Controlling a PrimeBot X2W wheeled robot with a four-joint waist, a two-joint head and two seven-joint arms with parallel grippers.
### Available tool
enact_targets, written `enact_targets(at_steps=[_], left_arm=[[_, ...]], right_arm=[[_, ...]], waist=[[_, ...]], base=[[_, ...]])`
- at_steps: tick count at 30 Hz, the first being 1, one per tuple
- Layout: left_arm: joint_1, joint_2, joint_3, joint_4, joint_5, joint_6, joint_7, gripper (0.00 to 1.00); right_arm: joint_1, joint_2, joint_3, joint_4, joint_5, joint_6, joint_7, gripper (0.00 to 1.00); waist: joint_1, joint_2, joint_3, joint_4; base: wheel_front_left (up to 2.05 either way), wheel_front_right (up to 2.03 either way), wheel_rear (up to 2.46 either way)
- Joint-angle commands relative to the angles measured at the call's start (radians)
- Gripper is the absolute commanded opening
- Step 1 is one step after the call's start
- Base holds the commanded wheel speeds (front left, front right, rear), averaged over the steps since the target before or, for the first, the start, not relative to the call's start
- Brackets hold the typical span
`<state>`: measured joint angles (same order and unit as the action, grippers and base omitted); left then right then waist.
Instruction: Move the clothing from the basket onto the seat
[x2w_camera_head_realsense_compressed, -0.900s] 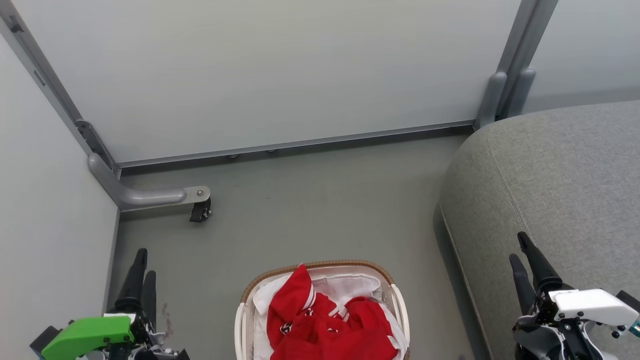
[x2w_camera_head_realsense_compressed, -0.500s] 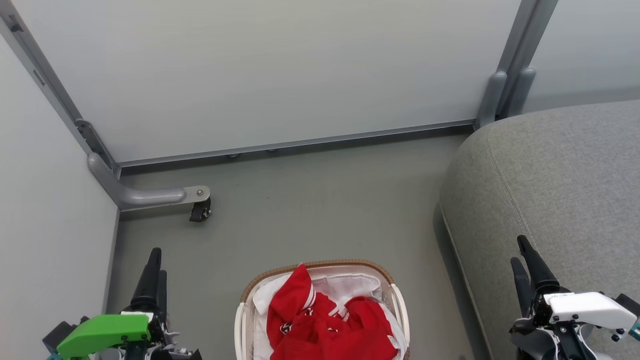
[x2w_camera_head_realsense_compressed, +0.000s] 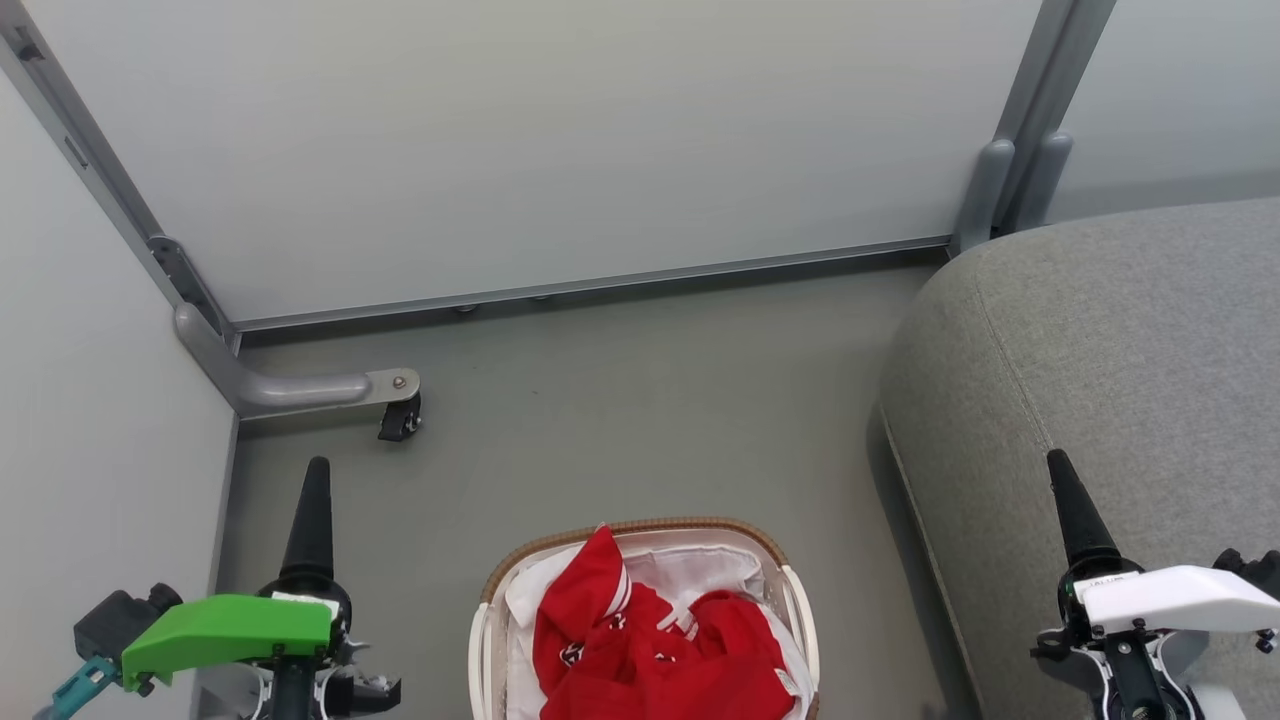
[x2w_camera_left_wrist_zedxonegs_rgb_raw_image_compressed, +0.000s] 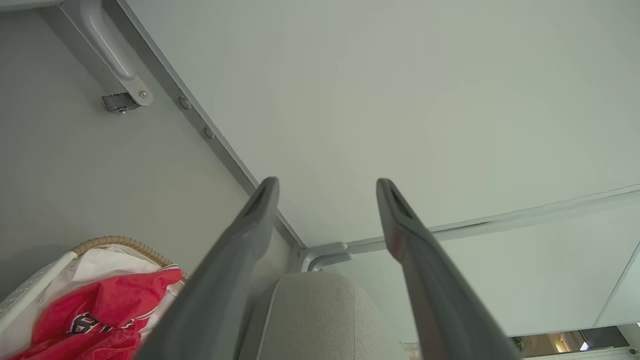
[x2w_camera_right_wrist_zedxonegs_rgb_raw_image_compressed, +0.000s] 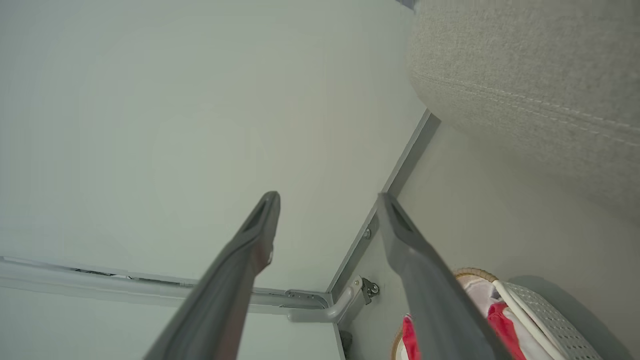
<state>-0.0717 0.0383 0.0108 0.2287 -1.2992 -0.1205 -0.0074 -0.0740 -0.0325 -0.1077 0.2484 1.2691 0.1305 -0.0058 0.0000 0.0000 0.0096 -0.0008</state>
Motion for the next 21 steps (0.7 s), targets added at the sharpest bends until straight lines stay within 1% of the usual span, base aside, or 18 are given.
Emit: enact_targets(at_steps=[1, 6, 12, 21], left_arm=[[-0.030, 0.006, -0.007, -0.025, 0.051, 0.007, -0.011, 1.00], [-0.029, 0.006, -0.030, -0.044, 0.172, 0.018, -0.030, 1.00], [-0.020, 0.007, -0.054, -0.060, 0.291, 0.038, -0.051, 1.00], [0.006, 0.009, -0.088, -0.059, 0.459, 0.057, -0.085, 1.00]], right_arm=[[-0.006, -0.009, 0.001, -0.028, -0.062, 0.000, -0.012, 1.00], [0.000, -0.010, 0.012, -0.060, -0.207, 0.000, -0.032, 1.00], [0.012, -0.011, 0.019, -0.071, -0.323, 0.000, -0.053, 1.00], [0.025, -0.012, 0.030, -0.065, -0.493, 0.000, -0.086, 1.00]], waist=[[0.0000, 0.0000, 0.001, 0.000], [0.0000, 0.0000, 0.003, -0.002], [0.0000, 0.0000, 0.003, -0.003], [0.0000, 0.0000, 0.001, -0.004]], base=[[0.00, 0.00, 0.00], [0.00, 0.00, 0.00], [0.00, 0.00, 0.00], [0.00, 0.00, 0.00]])
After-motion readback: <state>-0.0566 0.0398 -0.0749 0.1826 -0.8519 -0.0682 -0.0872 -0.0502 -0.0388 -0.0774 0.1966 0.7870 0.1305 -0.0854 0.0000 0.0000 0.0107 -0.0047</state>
